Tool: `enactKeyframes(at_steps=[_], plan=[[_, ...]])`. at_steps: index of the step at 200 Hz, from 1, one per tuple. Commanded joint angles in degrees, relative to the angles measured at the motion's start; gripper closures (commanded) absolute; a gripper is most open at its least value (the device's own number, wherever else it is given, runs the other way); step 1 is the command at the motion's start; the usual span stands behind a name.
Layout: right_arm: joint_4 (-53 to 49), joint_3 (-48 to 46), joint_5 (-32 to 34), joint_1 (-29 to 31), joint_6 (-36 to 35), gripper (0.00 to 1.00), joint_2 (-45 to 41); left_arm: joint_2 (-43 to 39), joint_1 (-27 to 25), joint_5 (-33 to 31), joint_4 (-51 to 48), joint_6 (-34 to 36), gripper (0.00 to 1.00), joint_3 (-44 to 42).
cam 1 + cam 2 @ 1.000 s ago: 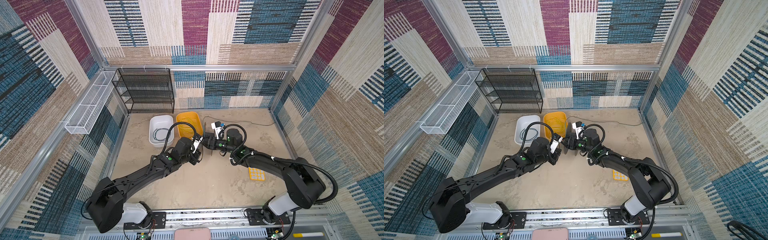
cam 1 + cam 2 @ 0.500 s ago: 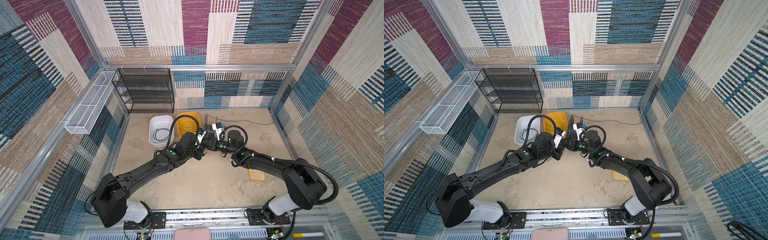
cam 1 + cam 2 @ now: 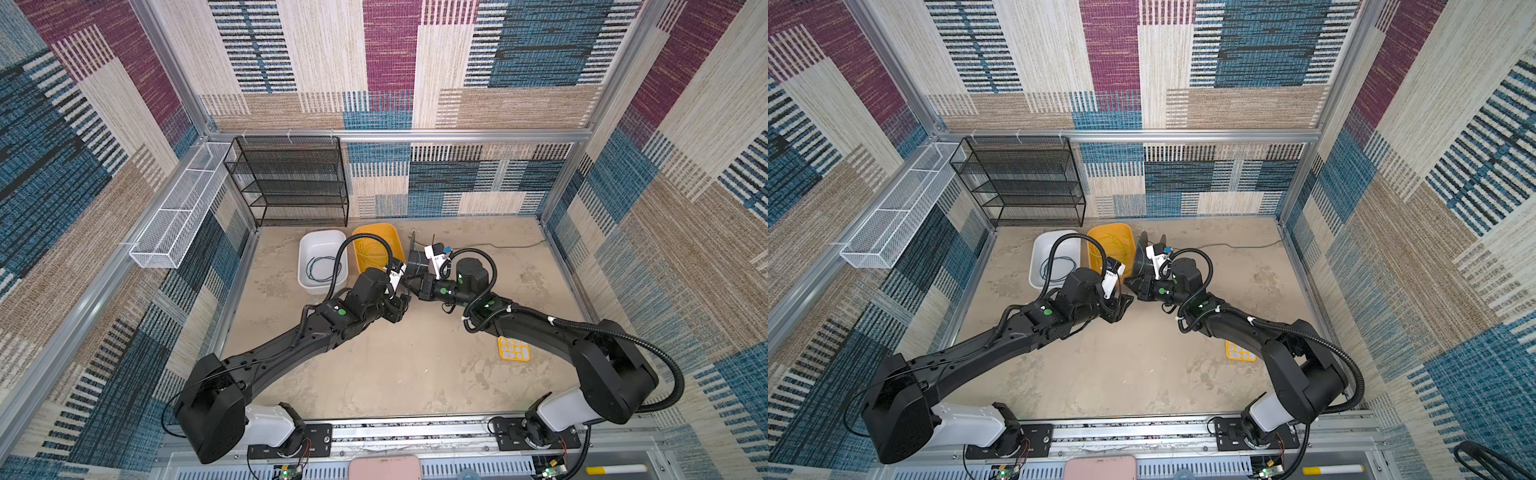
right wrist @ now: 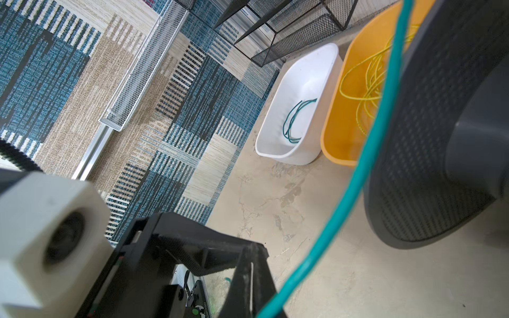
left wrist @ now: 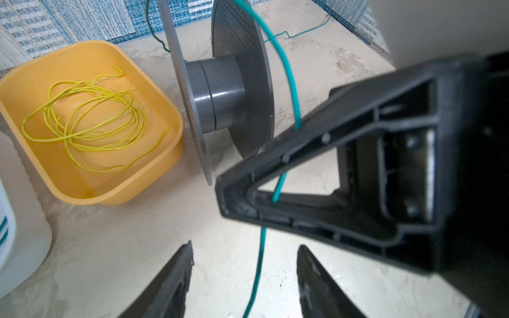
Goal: Wrap the cables
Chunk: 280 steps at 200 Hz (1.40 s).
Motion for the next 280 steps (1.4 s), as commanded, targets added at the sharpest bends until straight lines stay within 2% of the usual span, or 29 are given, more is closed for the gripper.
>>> enactKeyframes(at_steps=[1, 22, 43, 66, 80, 98, 112, 142, 163, 195, 280], plan=[[-1.28, 1.14, 0.86, -0.01, -2.08, 1.00, -0.51, -1.21, 0.81, -2.57, -0.98, 2.13, 0.37, -1.44], [-2.03, 1.58, 1.09, -0.10, -2.68, 1.00, -1.02, -1.86, 1.19, -1.66, -1.75, 2.08, 0.41, -3.27], [-3.03, 1.93, 1.61, -0.43, -3.33, 1.00, -1.40, -2.74, 1.12, -0.50, -0.94, 1.13, 0.53, -5.97], [-3.12, 2.01, 1.39, -0.71, -3.33, 1.00, -1.45, -3.48, 1.18, 1.30, -0.78, 0.73, 0.72, -8.11], [-3.22, 2.04, 1.52, -0.80, -3.33, 1.00, -1.39, -3.97, 1.10, 1.16, -0.55, 0.24, 0.87, -8.83], [-3.14, 2.22, 1.56, -0.80, -3.33, 1.00, -1.38, -4.85, 1.15, 1.18, 0.91, -0.30, 1.00, -9.38], [-3.22, 2.31, 1.59, -0.80, -3.25, 1.00, -1.38, -4.83, 1.12, 1.34, 1.26, -0.29, 1.00, -8.76], [-2.45, 1.91, 0.90, -0.80, -2.50, 0.76, -1.14, -2.80, 1.12, 3.19, 3.48, -1.86, 1.00, -6.65], [-0.18, 0.25, 0.20, -0.80, -1.35, 0.71, -0.99, -0.02, 0.86, 5.13, 6.92, -5.30, 1.00, -5.64], [1.03, -1.47, -0.37, -0.79, -0.76, 0.73, -0.21, 3.58, -0.26, 4.07, 7.92, -6.36, 1.00, -3.82], [1.97, -2.50, -0.47, -0.81, -0.53, 0.84, -0.86, 3.62, -0.53, 2.65, 7.03, -5.34, 1.00, -1.75]])
